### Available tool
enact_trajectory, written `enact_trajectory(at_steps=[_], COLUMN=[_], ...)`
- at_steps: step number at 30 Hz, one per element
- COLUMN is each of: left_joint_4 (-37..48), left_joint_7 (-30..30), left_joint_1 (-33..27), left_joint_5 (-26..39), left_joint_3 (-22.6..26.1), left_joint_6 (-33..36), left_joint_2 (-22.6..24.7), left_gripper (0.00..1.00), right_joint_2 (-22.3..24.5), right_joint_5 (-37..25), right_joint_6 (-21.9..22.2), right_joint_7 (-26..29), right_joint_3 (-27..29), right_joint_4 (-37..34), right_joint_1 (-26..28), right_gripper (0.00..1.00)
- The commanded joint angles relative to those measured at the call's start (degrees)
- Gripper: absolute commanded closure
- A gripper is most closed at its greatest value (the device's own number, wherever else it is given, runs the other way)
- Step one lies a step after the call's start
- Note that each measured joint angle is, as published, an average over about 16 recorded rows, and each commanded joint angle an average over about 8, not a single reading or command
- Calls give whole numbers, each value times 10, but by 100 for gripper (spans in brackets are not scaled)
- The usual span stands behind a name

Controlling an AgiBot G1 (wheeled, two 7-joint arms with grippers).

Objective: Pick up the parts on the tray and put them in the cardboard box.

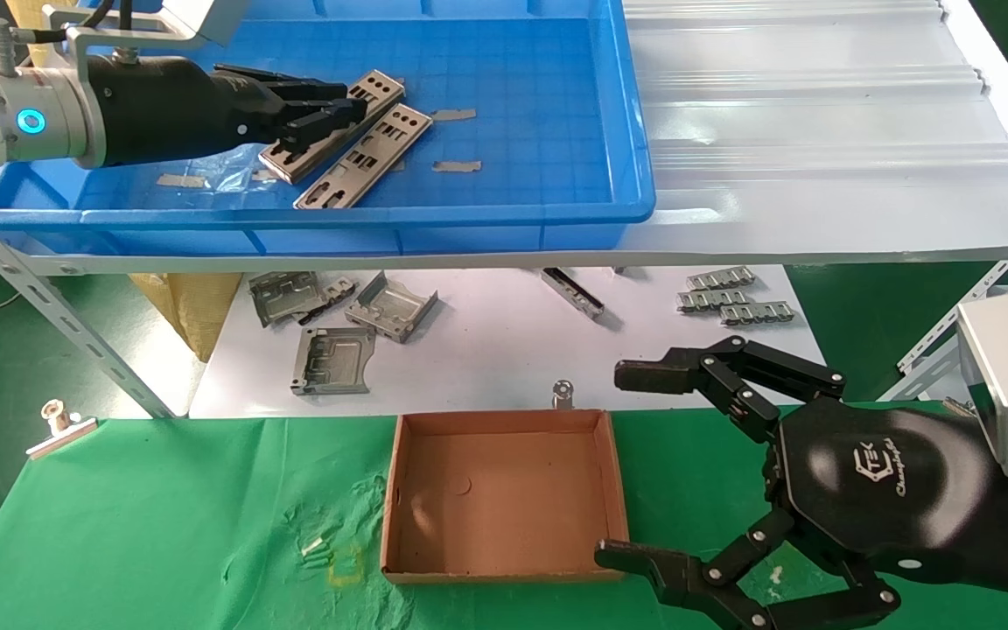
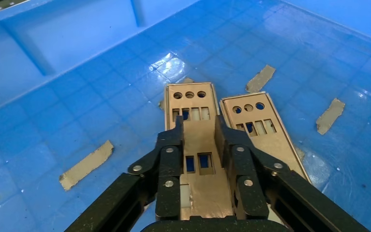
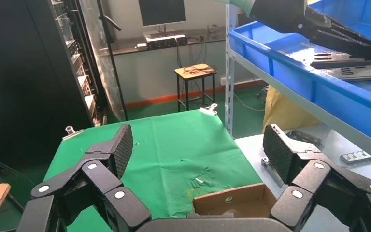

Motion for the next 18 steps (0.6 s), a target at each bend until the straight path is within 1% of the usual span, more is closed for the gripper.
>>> enact_trajectory(at_steps=[1, 11, 12, 18], left_joint_4=[0, -3, -3, -9], left_joint_7=[0, 4, 5, 18], left_joint_1=[0, -6, -6, -9], left_joint_5=[0, -1, -1, 1], left_joint_3=[0, -1, -1, 1], left_joint_6=[-1, -4, -4, -1], left_joint_2=[0, 0, 0, -2], left_gripper=[100, 100, 96, 21], right_joint_2=[0, 0, 0, 0], right_joint_5=[0, 0, 0, 0], right_joint_6=[0, 0, 0, 0], right_joint_7=[0, 0, 0, 0], right_joint_3=[0, 0, 0, 0], right_joint_4=[0, 0, 0, 0], right_joint_1=[0, 0, 0, 0], right_gripper=[0, 0, 0, 0])
